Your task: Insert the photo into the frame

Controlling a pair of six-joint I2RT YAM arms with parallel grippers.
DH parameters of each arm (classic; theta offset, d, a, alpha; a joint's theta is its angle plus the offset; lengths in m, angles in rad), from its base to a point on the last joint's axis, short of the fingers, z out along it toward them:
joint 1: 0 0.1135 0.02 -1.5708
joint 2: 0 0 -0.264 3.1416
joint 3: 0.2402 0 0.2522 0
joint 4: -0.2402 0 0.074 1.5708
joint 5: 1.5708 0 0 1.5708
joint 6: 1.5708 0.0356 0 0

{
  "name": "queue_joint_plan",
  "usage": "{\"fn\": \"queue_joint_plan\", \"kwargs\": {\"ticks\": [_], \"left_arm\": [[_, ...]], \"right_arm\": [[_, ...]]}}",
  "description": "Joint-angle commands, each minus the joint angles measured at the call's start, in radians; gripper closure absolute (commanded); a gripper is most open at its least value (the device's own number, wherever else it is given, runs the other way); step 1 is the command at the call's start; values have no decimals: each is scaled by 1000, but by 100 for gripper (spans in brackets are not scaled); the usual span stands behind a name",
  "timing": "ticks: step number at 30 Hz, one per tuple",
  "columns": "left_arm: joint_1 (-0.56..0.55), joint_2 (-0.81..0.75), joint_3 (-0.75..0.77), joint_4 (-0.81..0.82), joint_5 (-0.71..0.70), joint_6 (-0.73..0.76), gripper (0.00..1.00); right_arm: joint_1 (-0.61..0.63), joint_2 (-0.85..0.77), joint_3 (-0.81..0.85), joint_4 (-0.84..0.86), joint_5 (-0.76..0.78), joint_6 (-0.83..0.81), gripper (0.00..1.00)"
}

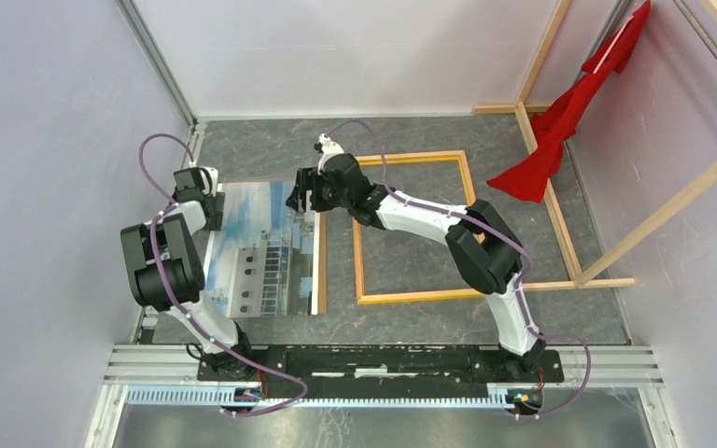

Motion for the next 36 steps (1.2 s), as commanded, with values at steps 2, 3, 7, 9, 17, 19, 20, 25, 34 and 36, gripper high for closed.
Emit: {"fn": "queue_joint_plan", "kwargs": {"ticks": [2, 3, 7, 9, 17, 19, 20, 25, 34, 36], "left_arm": [[-19, 68, -41, -125, 76, 10, 21], [-19, 67, -42, -125, 75, 12, 21], [-19, 59, -45, -130, 76, 15, 21], [-19, 55, -47, -131, 76, 14, 21], [-19, 44, -45, -138, 80, 15, 21], [-19, 43, -45, -140, 78, 15, 21], [-19, 42, -44, -140, 77, 16, 21], [-16, 41, -22, -166, 72, 23, 20], [-13, -61, 147, -390, 128, 60, 0], [-16, -77, 209, -454, 158, 60, 0]], "right_arm": [[1, -71, -87, 261, -176, 159, 22], [-6, -69, -113, 333, -212, 202, 23], [-24, -27, -171, 504, -294, 367, 24], [-24, -1, -165, 523, -315, 395, 24], [-27, 27, -191, 496, -309, 410, 27], [-31, 16, -204, 494, -300, 411, 32], [-32, 10, -207, 492, -299, 411, 35], [-44, -25, -200, 437, -285, 384, 63], [-162, -134, -113, 247, -415, 318, 100], [-207, -191, -94, 145, -443, 249, 100]]}}
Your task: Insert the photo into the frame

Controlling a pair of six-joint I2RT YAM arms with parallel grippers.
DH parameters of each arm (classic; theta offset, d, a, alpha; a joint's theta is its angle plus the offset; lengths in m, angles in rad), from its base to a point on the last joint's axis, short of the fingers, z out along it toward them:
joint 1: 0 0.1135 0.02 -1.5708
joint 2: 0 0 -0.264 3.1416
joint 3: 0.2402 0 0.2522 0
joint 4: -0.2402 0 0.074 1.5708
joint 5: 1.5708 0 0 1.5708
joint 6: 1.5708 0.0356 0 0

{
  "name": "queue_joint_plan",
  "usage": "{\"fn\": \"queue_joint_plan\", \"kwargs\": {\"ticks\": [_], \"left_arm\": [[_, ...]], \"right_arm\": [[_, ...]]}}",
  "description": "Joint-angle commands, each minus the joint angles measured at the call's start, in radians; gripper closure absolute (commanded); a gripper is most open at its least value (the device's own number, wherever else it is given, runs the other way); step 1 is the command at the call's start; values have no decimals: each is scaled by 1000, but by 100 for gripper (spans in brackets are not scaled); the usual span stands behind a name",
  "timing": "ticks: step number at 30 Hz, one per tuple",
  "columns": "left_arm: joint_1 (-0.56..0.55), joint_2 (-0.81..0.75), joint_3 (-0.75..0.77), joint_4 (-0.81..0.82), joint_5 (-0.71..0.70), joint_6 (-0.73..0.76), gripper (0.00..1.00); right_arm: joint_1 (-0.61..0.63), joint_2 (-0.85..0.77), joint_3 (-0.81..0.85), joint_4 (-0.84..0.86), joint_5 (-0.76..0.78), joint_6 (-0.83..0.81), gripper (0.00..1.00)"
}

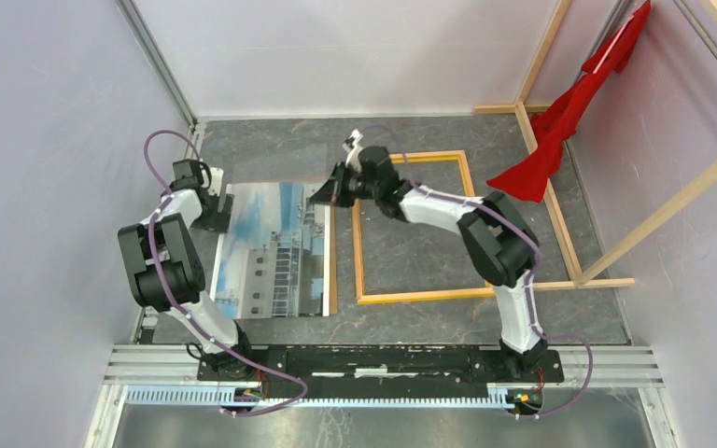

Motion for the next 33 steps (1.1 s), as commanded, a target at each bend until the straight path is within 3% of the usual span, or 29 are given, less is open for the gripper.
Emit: {"fn": "queue_joint_plan", "kwargs": {"ticks": [1, 4, 10, 18, 24, 33], "left_arm": [[-25, -76, 141, -241, 107, 38, 0], [-98, -107, 194, -295, 106, 28, 0], [-377, -120, 279, -338, 114, -81, 0], [-694, 6, 376, -250, 240, -265, 0], [-814, 115, 437, -214, 306, -339, 0], [-849, 250, 465, -154, 297, -428, 1]], "right_arm": [[-103, -198, 93, -172, -95, -143, 100], [-185, -300, 65, -315, -169, -235, 100], [-385, -578, -162, -515, -196, -389, 100], [-623, -920, -248, -778, 83, -520, 100], [-653, -969, -150, -897, 161, -569, 100], [-656, -909, -22, -1026, 222, -658, 100]]}}
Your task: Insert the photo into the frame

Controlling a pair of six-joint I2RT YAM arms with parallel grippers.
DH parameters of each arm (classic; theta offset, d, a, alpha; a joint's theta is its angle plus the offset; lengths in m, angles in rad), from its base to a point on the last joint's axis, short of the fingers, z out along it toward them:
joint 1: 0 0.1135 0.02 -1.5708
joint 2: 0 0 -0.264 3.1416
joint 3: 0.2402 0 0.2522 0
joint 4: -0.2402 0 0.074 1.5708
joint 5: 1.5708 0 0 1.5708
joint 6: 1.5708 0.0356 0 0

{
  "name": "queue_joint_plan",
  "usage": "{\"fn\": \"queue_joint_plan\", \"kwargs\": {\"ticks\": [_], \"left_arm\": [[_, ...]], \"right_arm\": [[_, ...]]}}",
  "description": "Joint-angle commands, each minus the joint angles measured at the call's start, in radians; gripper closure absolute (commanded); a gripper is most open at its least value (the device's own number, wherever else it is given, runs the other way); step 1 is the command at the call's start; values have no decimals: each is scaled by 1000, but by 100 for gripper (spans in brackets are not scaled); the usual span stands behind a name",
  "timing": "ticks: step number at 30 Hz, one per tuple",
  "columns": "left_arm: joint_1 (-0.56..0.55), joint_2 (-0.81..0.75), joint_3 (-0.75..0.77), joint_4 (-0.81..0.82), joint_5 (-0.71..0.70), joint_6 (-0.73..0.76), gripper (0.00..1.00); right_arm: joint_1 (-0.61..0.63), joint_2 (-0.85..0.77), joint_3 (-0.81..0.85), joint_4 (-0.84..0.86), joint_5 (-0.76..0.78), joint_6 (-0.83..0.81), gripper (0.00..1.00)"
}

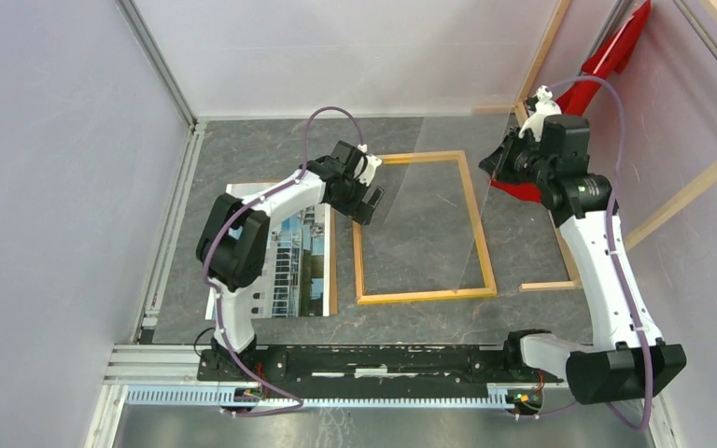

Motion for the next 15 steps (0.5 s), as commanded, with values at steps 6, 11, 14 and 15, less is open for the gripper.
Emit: {"fn": "queue_joint_plan", "kwargs": {"ticks": [6, 11, 14, 15], "left_arm": [[-5, 37, -16, 80, -44, -79, 13], [-7, 25, -119, 116, -79, -39, 35], [-7, 23, -163, 131, -105, -9, 46], [-7, 25, -176, 134, -108, 1, 48]], "right_arm": [[-6, 51, 114, -69, 25, -78, 100], [-7, 69, 111, -56, -5, -74, 100], [-7, 77, 132, -57, -8, -70, 100], [-7, 80, 140, -60, -8, -68, 100]]}}
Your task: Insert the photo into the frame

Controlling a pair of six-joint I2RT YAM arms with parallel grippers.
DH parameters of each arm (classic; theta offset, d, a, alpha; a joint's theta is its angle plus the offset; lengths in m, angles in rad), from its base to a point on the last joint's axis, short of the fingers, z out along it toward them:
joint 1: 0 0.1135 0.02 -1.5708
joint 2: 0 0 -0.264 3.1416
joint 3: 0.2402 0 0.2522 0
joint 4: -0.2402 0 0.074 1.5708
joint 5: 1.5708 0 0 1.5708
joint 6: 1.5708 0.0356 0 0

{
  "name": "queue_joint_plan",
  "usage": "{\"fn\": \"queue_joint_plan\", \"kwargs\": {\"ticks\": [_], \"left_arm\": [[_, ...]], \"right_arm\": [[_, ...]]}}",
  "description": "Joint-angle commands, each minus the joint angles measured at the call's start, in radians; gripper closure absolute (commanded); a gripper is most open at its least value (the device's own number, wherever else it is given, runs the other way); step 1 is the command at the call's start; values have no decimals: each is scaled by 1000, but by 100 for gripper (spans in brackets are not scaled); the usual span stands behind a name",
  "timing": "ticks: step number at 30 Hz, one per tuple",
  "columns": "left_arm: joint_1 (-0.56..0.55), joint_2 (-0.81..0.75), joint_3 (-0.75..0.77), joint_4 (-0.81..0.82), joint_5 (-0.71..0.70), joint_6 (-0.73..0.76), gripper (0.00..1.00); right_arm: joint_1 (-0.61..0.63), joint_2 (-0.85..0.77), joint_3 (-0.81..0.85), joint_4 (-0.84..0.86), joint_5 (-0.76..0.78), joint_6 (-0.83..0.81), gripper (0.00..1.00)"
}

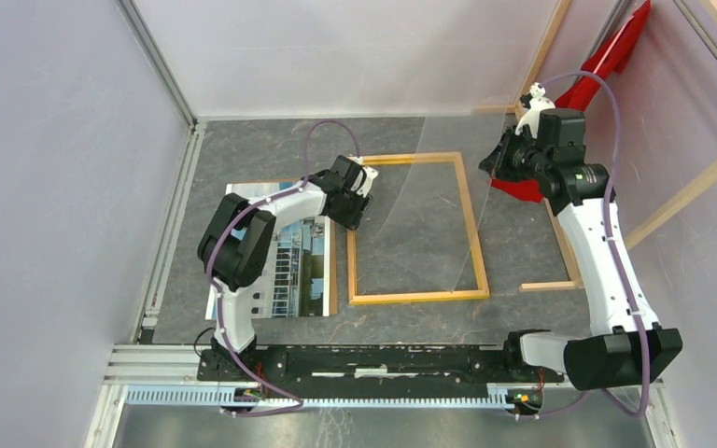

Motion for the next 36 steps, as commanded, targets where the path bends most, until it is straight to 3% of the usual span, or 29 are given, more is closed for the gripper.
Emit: {"fn": "queue_joint_plan", "kwargs": {"ticks": [1, 15, 23, 26, 30, 36], "left_arm": [[-2, -12, -71, 19, -73, 50, 50], [16, -96, -290, 97, -254, 235, 56], [67, -120, -296, 87, -274, 255, 54], [70, -132, -250, 24, -205, 217, 40], [96, -204, -171, -68, -5, 161, 18], [248, -268, 48, -226, 224, 136, 8]], "right_arm": [[-2, 9, 70, 30, -23, -7, 100], [-2, 9, -34, 121, -138, 45, 100], [-1, 6, -70, 156, -174, 56, 100], [-1, 12, -73, 157, -188, 55, 100], [-1, 17, -52, 159, -231, 70, 100], [10, 19, 6, 178, -326, 130, 100]]}}
